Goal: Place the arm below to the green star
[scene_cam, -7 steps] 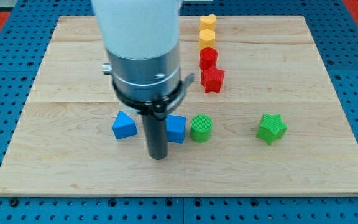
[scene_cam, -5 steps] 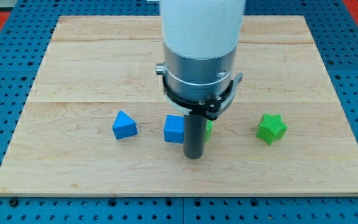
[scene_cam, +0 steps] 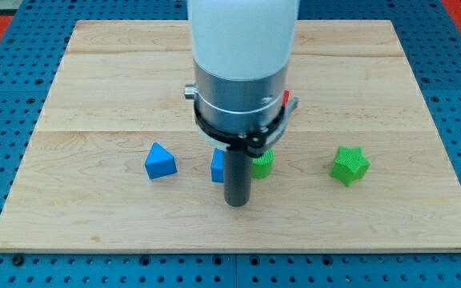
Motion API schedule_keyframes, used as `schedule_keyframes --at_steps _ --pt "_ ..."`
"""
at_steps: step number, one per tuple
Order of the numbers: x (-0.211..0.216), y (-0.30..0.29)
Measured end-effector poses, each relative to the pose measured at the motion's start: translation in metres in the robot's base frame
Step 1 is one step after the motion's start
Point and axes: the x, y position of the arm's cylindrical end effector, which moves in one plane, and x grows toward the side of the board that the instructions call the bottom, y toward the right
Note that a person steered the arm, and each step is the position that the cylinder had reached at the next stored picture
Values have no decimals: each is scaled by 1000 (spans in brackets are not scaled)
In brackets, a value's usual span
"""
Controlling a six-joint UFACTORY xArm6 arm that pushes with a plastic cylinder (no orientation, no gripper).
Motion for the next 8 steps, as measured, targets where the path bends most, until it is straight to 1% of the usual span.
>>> schedule_keyframes --at_steps 1,4,5,6,7,8 --pt "-10 -3" --pt "-17 -16" --pt "-9 -14" --pt "15 51" --pt "20 126" --pt "20 147"
